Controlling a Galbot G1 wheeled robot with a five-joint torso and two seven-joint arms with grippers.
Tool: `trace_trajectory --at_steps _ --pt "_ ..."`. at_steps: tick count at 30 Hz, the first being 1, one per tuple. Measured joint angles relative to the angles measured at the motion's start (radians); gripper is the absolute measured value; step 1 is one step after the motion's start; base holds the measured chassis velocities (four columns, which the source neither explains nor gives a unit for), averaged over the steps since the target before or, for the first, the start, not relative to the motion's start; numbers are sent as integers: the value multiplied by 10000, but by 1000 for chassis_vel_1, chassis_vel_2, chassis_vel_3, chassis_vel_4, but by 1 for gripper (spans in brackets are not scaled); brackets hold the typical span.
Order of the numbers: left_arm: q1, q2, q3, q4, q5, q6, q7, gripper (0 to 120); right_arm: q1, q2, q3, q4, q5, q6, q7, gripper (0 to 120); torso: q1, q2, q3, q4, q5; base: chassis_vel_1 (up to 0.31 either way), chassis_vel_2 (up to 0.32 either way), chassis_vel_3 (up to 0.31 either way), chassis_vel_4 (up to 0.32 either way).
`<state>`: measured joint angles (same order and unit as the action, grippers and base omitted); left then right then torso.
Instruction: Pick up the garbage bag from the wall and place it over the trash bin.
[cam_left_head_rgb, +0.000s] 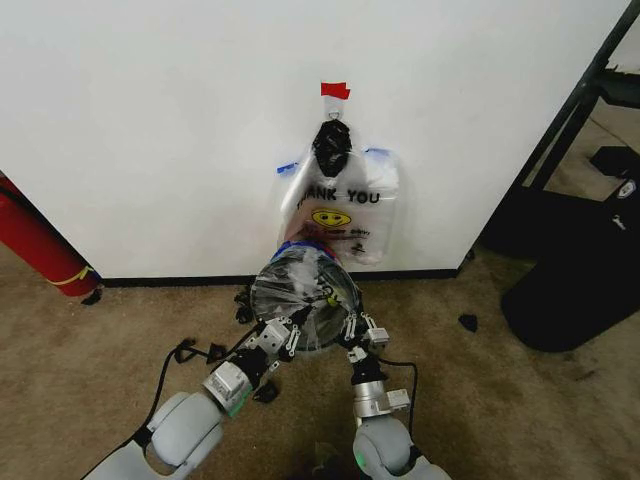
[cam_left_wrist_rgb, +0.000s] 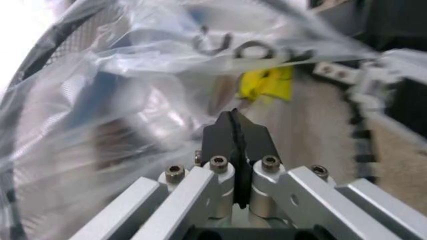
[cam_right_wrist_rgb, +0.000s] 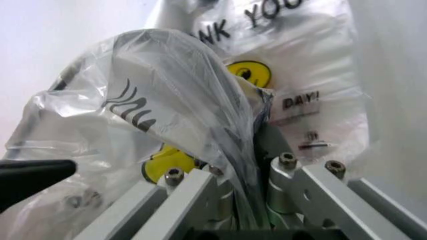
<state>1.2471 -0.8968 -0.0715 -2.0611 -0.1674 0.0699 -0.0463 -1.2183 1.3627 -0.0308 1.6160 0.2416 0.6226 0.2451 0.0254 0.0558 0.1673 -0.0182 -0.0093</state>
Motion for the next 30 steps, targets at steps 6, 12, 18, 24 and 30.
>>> trace_trajectory --at_steps 6,12,18,24,30 --pt "-176 -38 156 -186 -165 803 -577 0 33 -67 -32 25 -156 17 -268 1 0 0 -1 0 -4 0 0 0 0" --pt "-542 -20 378 -260 -471 1860 -1118 0 25 -10 4 2 -359 236 -1043 1 0 0 0 1 -3 0 0 0 0" --pt "-1250 -38 749 -24 -997 3020 -1921 0 -190 -29 317 -156 -561 707 -2406 1 0 0 0 0 -5 0 0 0 0" --pt "-1647 -261 823 543 -851 3346 -2292 0 -476 -73 325 -61 -370 815 -2826 1 0 0 -1 0 -4 0 0 0 0" --pt "-1788 -464 839 1079 -633 3242 -2418 0 -707 -135 99 93 139 815 -3069 1 0 0 -1 0 -4 0 0 0 0"
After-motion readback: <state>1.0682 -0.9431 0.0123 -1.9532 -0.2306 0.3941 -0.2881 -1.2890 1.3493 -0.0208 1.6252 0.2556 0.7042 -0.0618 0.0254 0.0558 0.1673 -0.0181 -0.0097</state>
